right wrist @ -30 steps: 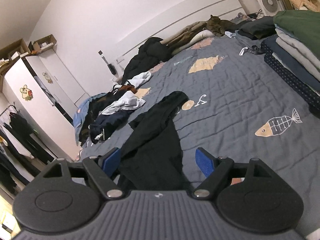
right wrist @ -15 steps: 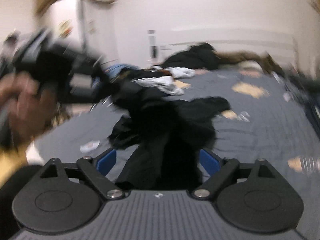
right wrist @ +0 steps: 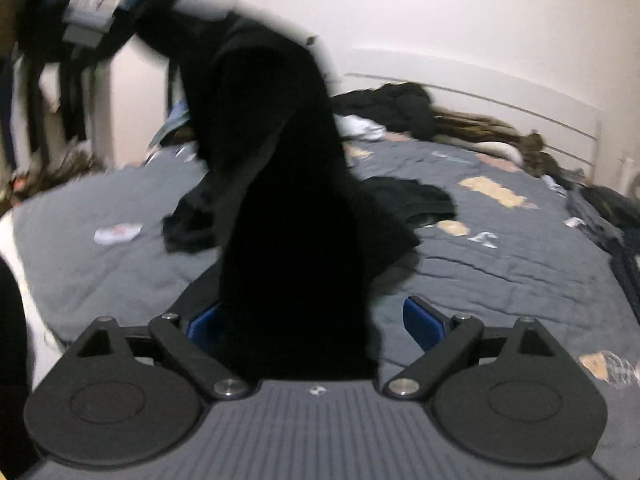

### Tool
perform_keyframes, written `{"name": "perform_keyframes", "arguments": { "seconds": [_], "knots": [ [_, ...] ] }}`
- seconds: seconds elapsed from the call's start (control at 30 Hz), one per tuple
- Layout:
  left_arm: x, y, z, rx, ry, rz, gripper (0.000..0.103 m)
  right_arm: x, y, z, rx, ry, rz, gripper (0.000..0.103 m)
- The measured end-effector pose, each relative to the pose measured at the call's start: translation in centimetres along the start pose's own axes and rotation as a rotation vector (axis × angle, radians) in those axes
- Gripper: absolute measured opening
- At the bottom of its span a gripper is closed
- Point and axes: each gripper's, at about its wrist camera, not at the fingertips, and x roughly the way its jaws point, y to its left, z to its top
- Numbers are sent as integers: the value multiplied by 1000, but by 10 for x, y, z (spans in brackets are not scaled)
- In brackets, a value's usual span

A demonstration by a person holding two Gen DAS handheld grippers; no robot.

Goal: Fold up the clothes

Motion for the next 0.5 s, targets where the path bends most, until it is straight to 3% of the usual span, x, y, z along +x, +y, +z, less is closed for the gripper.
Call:
{"name": "perform_keyframes", "arguments": {
  "seconds": [0.1,0.2,0.23,0.27,0.33,0.5],
  "knots": [
    [-5,2,6,-3,-12,-2,4,15,11,-6,-66,17,6,93],
    [-12,3,14,-8,-35,-7,4,28,8,-11,-36,50,8,86],
    [-15,4,17,-11,-45,-9,4,32,7,-13,-26,61,9,71],
    [-19,5,21,-16,-57,-10,4,36,5,-14,-5,71,10,43],
    [-27,8,28,-25,-80,-11,4,39,-6,-14,103,74,1,4],
    [-46,16,45,-47,-135,-6,4,20,-34,1,232,-16,-51,3]
  ]
}}
